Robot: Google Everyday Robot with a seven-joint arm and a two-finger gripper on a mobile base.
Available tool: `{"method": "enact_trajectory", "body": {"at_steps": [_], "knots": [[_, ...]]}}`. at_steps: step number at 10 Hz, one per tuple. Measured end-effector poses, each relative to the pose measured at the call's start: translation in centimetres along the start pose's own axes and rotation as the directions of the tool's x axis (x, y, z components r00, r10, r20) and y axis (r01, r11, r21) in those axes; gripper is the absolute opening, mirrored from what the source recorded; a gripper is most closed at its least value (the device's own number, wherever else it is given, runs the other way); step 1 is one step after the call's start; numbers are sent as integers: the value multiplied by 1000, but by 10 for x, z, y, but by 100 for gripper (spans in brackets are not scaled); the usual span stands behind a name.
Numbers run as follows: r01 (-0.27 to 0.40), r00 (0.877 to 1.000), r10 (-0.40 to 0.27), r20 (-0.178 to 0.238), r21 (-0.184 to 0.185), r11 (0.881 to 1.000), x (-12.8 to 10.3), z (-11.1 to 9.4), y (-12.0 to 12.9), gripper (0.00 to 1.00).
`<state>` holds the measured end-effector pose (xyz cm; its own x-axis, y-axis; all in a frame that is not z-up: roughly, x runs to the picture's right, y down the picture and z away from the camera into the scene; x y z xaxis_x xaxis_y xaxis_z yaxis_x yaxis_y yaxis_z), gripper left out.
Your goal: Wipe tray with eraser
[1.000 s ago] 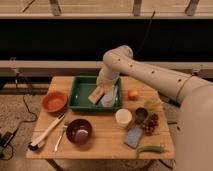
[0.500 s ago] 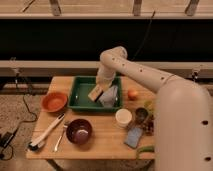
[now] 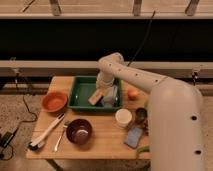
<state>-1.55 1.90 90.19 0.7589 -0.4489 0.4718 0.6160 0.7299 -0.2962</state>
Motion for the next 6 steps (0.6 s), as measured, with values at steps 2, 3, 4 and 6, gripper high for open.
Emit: {"method": "enact_trajectory", "body": {"at_steps": [2, 3, 4, 6], "knots": [[-39, 999, 39, -16, -17, 999, 7, 5, 7, 0], [-51, 998, 50, -22, -21, 998, 8, 8, 7, 0], [-64, 998, 63, -27, -24, 998, 9, 11, 5, 0], [-78, 996, 77, -36, -23, 997, 11, 15, -7, 0]]}}
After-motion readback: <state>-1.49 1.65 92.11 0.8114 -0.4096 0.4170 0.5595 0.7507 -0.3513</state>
